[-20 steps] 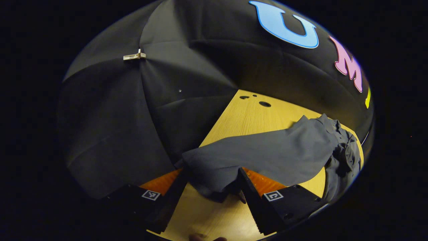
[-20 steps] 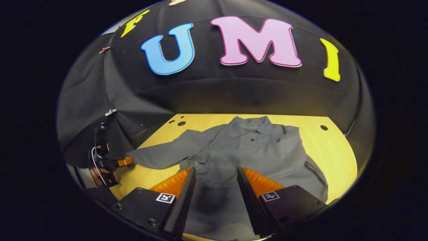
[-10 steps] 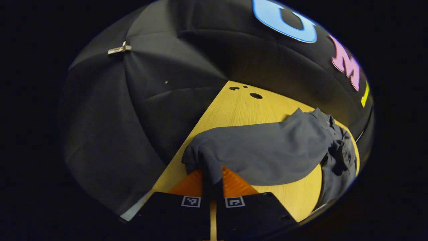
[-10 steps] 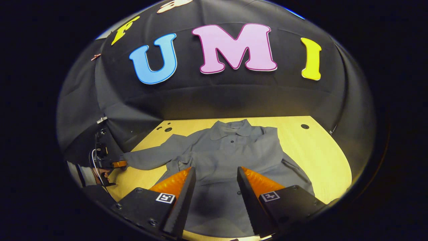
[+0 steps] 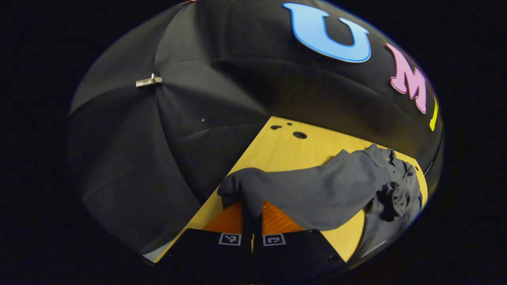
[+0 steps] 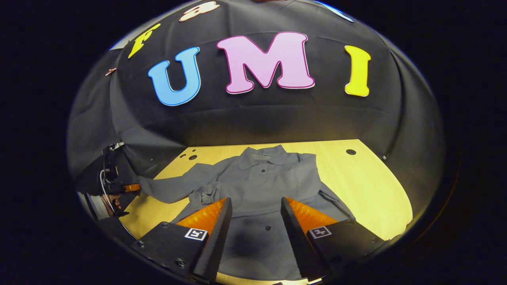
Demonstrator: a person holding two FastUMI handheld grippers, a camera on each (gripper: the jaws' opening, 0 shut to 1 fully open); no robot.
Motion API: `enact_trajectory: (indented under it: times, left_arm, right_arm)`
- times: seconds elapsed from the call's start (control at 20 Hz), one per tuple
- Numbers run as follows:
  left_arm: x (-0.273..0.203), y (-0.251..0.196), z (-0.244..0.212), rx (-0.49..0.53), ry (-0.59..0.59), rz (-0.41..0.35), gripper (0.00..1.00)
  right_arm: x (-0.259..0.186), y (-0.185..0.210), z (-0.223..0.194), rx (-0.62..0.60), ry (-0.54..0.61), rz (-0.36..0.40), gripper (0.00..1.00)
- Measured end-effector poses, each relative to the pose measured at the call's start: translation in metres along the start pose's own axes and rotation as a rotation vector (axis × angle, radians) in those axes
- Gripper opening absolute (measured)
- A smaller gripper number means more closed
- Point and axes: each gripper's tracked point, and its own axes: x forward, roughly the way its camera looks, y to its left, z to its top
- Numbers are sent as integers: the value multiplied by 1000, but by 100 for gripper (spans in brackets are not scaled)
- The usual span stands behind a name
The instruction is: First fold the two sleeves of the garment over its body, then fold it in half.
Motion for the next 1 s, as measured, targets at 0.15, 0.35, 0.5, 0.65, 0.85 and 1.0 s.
enact_trajectory:
  times: [0.15,0.35,0.5,0.65,0.85,1.0]
  left_arm:
    - [-27,-37,33,6,-79,-53,6]
    - [-58,-97,76,13,-175,-138,6]
    - [-77,-147,97,60,-216,-187,6]
    - [-91,-196,108,109,-239,-244,6]
    - [-110,-265,113,137,-259,-326,5]
    - [-119,-312,105,177,-248,-377,6]
  right_arm:
    - [-3,-15,0,5,-2,-3,77]
    - [-8,-36,1,-14,-8,-4,77]
    - [-12,-54,0,-4,-11,-13,77]
    - [-14,-77,-2,-18,-11,-41,77]
    - [-18,-104,-4,13,-12,-66,78]
    - [-22,-128,-7,35,-10,-95,78]
